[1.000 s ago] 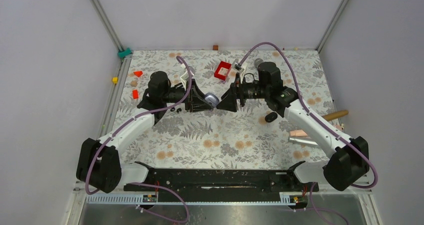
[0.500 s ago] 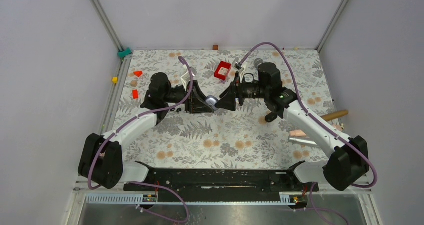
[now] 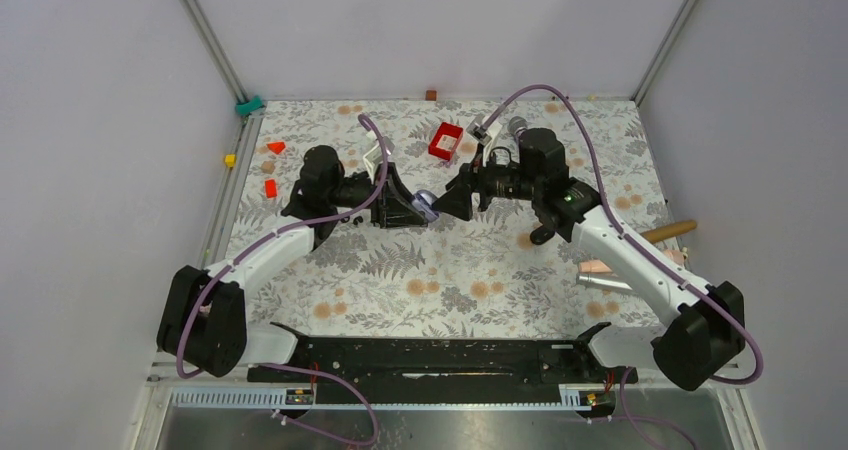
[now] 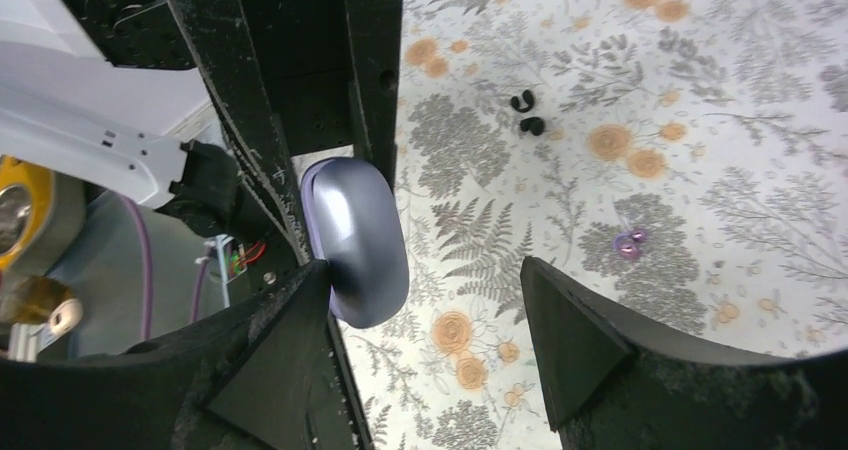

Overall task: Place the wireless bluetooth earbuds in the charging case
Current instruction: Open the charging case to the charging case, then pick up the right earbud from the center of the board.

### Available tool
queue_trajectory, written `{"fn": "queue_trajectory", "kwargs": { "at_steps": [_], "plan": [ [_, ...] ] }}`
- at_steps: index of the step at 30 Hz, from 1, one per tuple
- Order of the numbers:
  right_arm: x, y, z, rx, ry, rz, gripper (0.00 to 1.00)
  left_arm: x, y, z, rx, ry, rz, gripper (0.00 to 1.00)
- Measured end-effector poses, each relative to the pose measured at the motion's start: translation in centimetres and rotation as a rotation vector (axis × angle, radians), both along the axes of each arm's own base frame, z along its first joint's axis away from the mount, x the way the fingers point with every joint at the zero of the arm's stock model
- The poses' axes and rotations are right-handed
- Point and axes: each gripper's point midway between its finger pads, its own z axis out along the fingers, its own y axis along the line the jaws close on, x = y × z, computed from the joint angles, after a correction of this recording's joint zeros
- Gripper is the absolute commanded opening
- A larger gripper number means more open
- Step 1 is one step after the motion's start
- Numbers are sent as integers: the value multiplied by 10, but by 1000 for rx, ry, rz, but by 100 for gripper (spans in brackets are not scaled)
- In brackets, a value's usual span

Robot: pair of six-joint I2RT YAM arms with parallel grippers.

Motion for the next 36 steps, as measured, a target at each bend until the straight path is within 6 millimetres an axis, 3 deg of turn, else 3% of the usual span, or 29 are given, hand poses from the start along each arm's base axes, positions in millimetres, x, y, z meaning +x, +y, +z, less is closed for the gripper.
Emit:
{"fn": "queue_trajectory", "kwargs": {
  "at_steps": [6, 15, 21, 24, 28, 33, 36],
  "plan": [
    [21, -13, 4, -32, -72, -116, 77, -9, -1, -3, 7, 13, -43, 0],
    [25, -21, 6, -79, -82, -147, 80, -12, -1, -6, 25, 21, -61, 0],
    [51, -34, 28, -115, -135, -251, 80, -8, 6, -1, 39, -14, -56, 0],
    [76, -35, 27, -150, -136, -316, 77, -1, 16, 4, 45, -31, -25, 0],
    [119, -31, -4, -243, -83, -396, 70, 18, 38, 18, 48, -77, 45, 0],
    [169, -23, -75, -397, 29, -446, 50, 39, 75, 32, 56, -146, 147, 0],
    [192, -20, -119, -489, 103, -464, 46, 42, 90, 28, 72, -157, 179, 0]
  ]
}}
